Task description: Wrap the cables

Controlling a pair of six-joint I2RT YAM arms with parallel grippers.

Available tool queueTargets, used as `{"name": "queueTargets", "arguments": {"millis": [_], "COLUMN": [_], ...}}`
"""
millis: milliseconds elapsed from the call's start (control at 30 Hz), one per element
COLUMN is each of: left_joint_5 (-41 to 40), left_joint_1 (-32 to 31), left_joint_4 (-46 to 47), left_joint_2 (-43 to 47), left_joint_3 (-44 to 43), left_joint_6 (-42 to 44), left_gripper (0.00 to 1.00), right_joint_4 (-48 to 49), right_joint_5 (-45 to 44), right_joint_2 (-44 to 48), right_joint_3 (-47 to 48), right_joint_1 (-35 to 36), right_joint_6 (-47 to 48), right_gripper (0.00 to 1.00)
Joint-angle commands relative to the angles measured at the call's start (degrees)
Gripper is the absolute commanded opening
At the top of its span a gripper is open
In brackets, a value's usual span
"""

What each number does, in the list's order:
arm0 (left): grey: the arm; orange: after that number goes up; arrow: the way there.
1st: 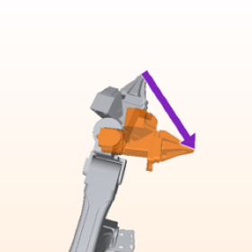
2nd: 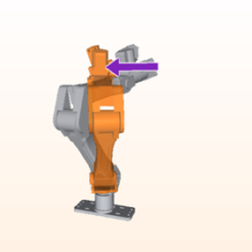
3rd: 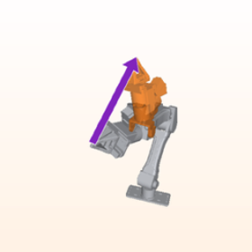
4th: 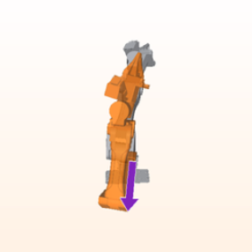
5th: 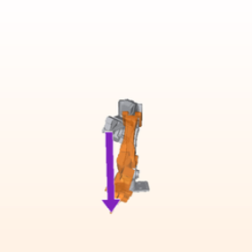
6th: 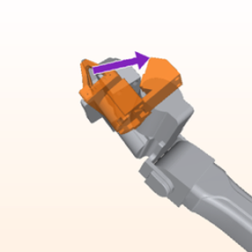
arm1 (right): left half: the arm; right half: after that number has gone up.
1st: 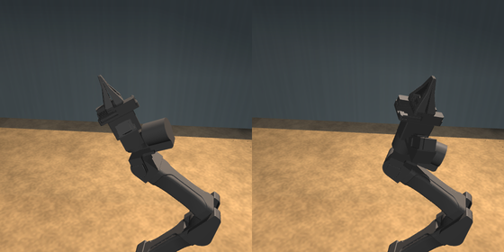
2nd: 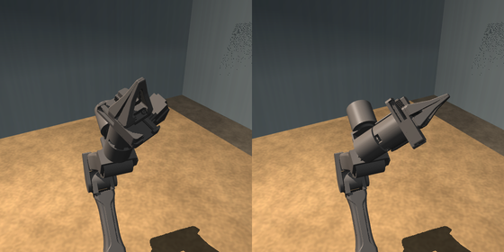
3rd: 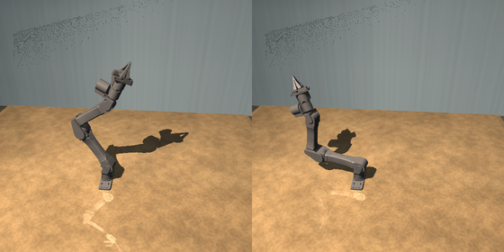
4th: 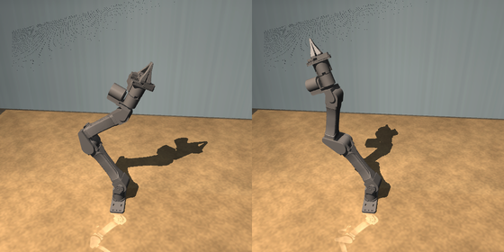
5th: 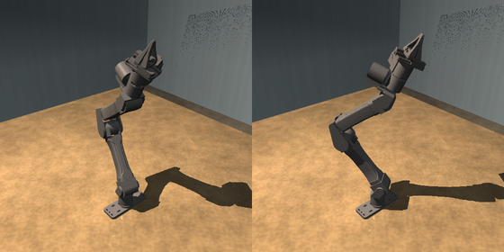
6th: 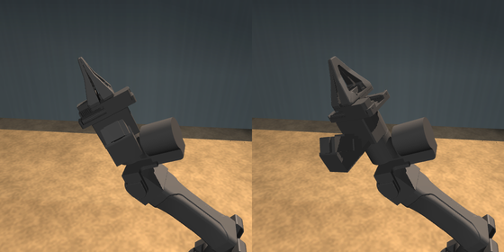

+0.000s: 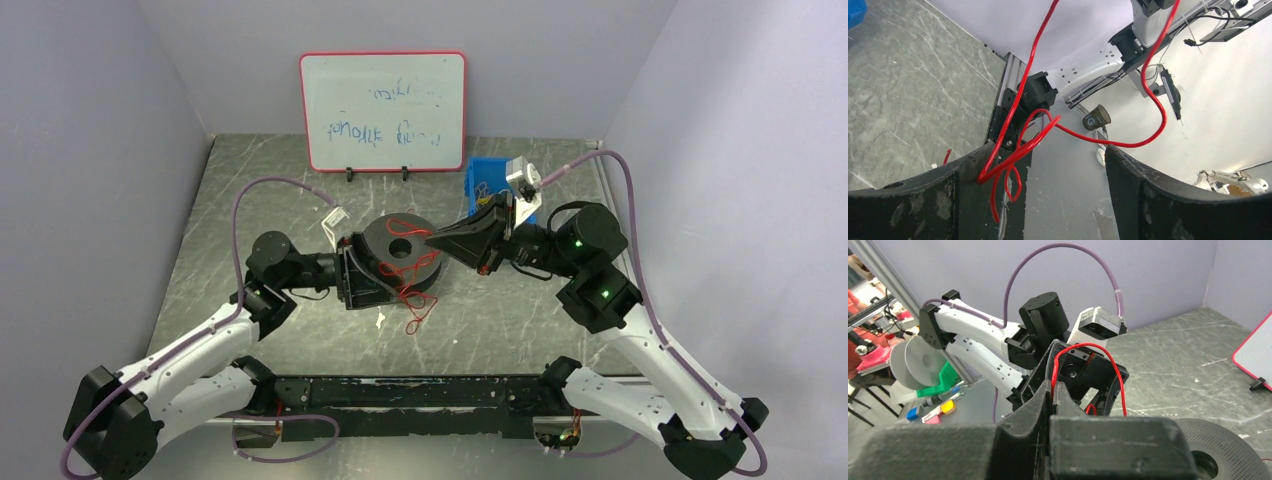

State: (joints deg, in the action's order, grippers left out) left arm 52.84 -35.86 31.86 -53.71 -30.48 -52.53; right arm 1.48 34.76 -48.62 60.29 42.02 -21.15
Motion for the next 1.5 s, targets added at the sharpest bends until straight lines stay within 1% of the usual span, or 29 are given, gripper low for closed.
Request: {"name": "queueTargets", "arguments": {"millis": [0,33,133,400,500,533,600,633,700,833,900,967,1033,1067,1167,1233,1300,1467], "left_joint_5": [1.6,1.6,1.8,2.0,1.8,2.0,2.0,1.8,1.7,1.8,2.1,2.6,2.9,3.0,2.8,3.0,3.0,3.5], "left_joint_1": [-0.6,-0.6,-0.6,-0.6,-0.6,-0.6,-0.6,-0.6,-0.6,-0.6,-0.6,-0.6,-0.7,-0.7,-0.8,-0.8,-0.8,-0.9], "left_joint_4": [1.4,1.1,0.6,-1.7,-3.2,-3.5,-4.6,-5.2,-6.3,-8.6,-9.6,-10.2,-11.7,-12.5,-15.2,-15.9,-16.0,-15.0], "left_joint_2": [1.3,1.5,1.6,2.9,3.3,3.4,3.6,3.8,4.1,4.4,4.4,4.2,4.1,3.9,3.4,2.9,2.5,1.3], "left_joint_3": [0.5,0.5,0.6,0.6,0.2,0.1,-0.3,-0.5,-0.7,-1.3,-1.5,-1.6,-2.0,-2.1,-2.7,-2.7,-2.5,-1.8], "left_joint_6": [0.5,0.7,1.1,2.7,3.7,3.9,4.6,4.9,5.6,7.3,7.8,8.2,9.0,9.5,10.6,10.8,10.8,9.8], "left_gripper": [0.79,0.78,0.69,0.34,0.23,0.2,0.09,0.07,0.07,0.07,0.07,0.07,0.07,0.07,0.07,0.07,0.07,0.07], "right_joint_4": [-1.0,-1.2,-1.8,-5.5,-7.5,-8.6,-11.1,-12.6,-15.2,-19.4,-21.2,-22.8,-23.9,-24.0,-24.1,-24.0,-23.3,-19.1], "right_joint_5": [-2.1,-2.2,-2.9,-5.2,-6.1,-6.5,-7.9,-9.0,-11.3,-19.0,-22.7,-26.1,-27.9,-28.2,-26.9,-25.1,-21.9,-9.3], "right_joint_2": [0.5,0.7,1.2,4.5,5.9,6.4,7.4,7.9,9.0,11.0,11.8,12.3,12.6,12.8,12.7,12.4,11.7,9.4], "right_joint_3": [-0.8,-0.8,-0.9,-2.2,-2.5,-2.5,-2.5,-2.5,-2.5,-6.7,-8.8,-10.6,-11.9,-12.5,-13.1,-12.7,-12.2,-12.3], "right_joint_1": [0.2,0.2,0.2,0.2,0.2,0.2,0.2,0.2,0.2,0.2,0.2,0.2,0.2,0.2,0.2,0.2,0.2,0.2], "right_joint_6": [1.6,1.7,2.0,2.5,2.8,2.9,3.7,4.0,4.5,4.0,3.2,2.6,2.6,2.6,3.5,4.7,6.1,10.5], "right_gripper": [0.0,0.0,0.0,0.0,0.0,0.0,0.0,0.0,0.0,0.01,0.08,0.18,0.22,0.26,0.44,0.52,0.56,0.62]}}
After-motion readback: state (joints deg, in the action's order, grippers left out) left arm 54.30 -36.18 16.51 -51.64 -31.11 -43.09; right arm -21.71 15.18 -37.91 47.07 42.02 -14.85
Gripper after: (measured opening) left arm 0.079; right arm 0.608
